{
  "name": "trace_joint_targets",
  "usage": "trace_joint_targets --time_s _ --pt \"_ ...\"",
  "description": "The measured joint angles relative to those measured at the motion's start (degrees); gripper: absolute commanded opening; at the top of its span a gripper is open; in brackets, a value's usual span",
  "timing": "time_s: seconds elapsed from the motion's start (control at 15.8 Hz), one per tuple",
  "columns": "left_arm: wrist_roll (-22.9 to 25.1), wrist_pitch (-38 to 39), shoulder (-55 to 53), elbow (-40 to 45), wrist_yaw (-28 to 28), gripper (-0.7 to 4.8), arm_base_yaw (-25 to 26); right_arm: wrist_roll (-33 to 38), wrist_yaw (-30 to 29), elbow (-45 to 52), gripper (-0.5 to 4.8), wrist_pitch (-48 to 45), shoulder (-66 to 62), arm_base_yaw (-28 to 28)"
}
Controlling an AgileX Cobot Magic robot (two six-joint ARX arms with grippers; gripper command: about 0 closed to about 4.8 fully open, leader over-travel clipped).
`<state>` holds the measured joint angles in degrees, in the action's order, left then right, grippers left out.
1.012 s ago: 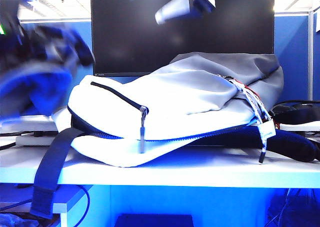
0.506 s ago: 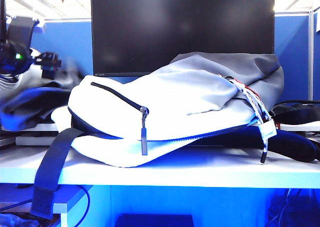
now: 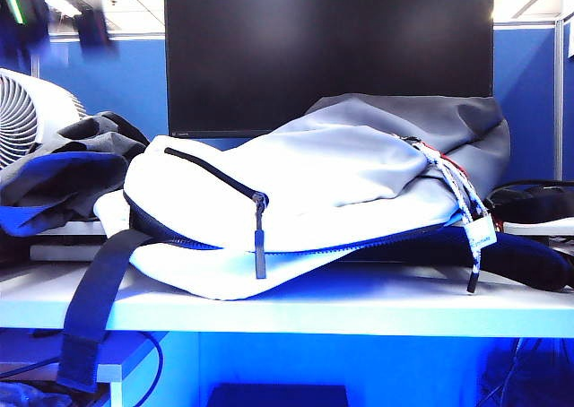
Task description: Take the gray clothes out of the backpack.
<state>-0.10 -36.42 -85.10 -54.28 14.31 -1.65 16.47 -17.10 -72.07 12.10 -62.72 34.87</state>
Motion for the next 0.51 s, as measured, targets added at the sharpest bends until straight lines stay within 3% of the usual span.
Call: trace_joint_targets --time_s 0.06,0.13,0.32,0.51 --pt "-0.20 3.58 5.01 0.00 3.41 -0.03 0.02 -3.37 2.67 0.00 0.62 2.78 1.79 0.00" --pt "-0.24 8.70 10.36 0.00 5.64 -0.06 0.02 -7.08 5.25 0.00 0.06 6.38 3.61 0.00" --pt "-1.16 19.91 24.37 -0.02 8.72 -0.06 0.04 -13.64 11.02 0.02 -0.07 14.67 8.79 -0.20" --pt "-6.51 28.24 39.71 3.02 13.90 -0.06 -0.42 -15.10 12.24 0.48 -0.07 20.61 15.56 -0.26"
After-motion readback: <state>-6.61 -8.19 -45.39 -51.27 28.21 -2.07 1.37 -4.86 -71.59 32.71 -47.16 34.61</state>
